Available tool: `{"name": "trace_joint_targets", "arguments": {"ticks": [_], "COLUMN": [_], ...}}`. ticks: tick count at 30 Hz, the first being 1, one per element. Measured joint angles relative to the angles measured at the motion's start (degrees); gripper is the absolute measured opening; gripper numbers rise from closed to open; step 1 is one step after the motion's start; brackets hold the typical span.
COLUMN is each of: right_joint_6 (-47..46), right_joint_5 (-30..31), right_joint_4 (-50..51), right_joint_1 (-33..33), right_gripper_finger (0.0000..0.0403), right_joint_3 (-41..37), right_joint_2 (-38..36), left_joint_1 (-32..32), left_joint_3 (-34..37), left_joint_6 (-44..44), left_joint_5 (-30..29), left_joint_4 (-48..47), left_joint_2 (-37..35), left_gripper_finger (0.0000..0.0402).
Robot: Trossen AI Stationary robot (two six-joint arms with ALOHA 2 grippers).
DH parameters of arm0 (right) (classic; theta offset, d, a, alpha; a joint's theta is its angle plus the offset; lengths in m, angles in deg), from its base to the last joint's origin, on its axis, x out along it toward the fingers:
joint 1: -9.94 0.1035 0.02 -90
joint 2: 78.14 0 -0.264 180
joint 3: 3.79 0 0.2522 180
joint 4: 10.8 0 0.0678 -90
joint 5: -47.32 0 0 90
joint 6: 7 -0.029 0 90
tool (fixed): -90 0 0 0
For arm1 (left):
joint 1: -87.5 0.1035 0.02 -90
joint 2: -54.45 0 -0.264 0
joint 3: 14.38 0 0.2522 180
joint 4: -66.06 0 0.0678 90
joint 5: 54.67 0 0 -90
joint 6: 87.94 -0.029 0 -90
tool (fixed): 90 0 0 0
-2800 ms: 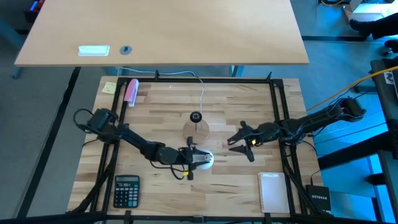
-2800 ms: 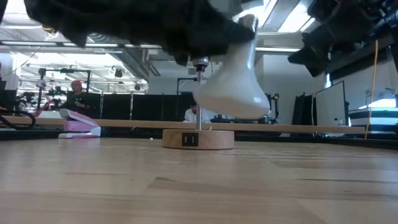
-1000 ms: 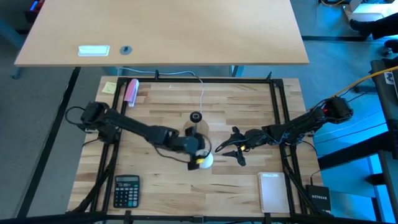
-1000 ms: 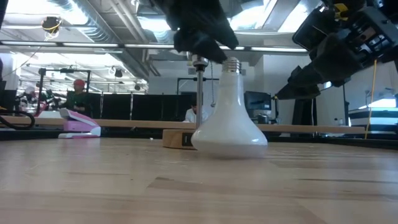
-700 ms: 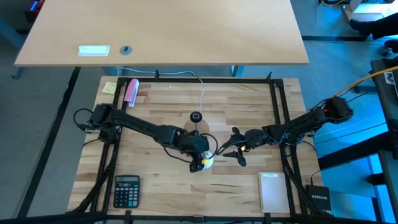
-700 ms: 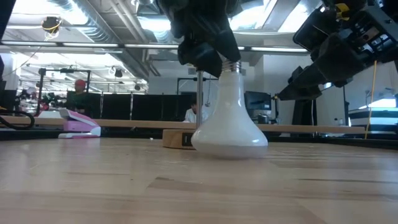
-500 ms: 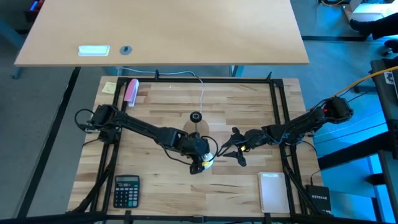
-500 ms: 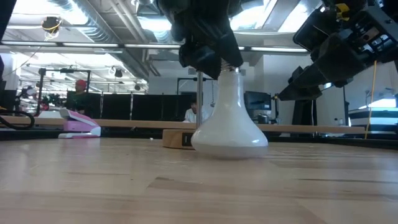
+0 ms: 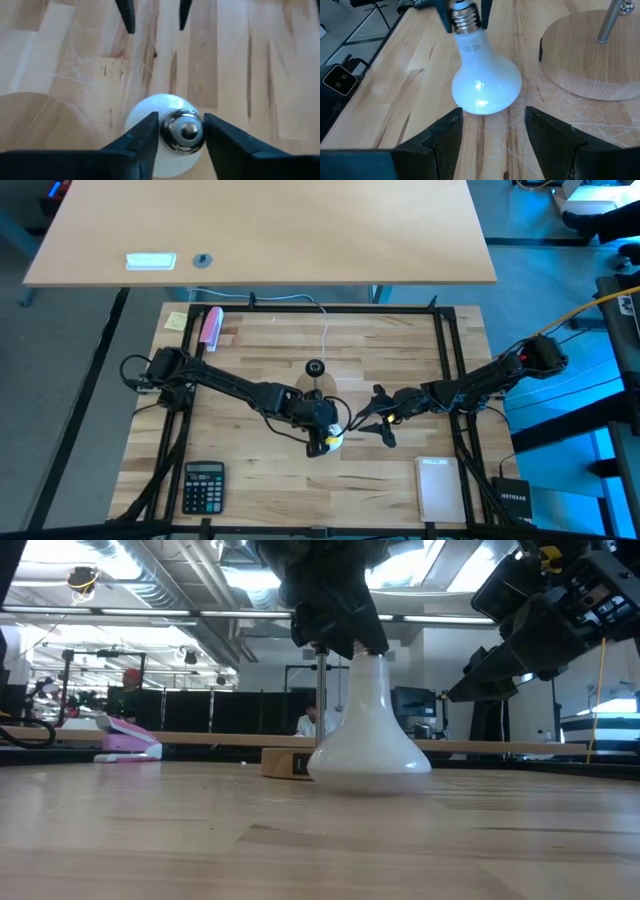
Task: Screw lightbulb
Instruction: Insert the white lightbulb into the lamp
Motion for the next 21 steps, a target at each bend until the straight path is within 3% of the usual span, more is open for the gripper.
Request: {"name": "trace_joint_targets", "arguments": {"ticks": [5,12,16,21], "right_joint_6": [0.0,-0.02,-0.04,-0.07], "right_joint_5": [0.01,-0.01,0.12,2.53], "right_joint_4": [0.0,0.69,8.97,20.44], "right_joint_1": [0.01,0.01,-0.01,-0.01], "right_gripper_finger": [0.0218,0.0218,0.0218,0.0218], "right_joint_3": [0.0,0.0,0.99,4.4], "right_joint_2": [0.0,-0.61,-6.85,-15.83], "left_joint_1": [0.0,-1.18,-3.6,-7.49], "left_joint_3": [0.0,0.13,0.13,0.25], "left_joint_6": [-1.55,-3.29,-3.3,-6.05], "left_joint_5": [-0.15,-0.98,-6.7,-18.45], "left_joint_4": [-0.01,0.21,-1.74,-2.43], "left_joint_2": [-0.04,-1.15,-6.28,-14.97], "left_gripper_finger": [0.0095,0.0094,0.0094,0.0094]}}
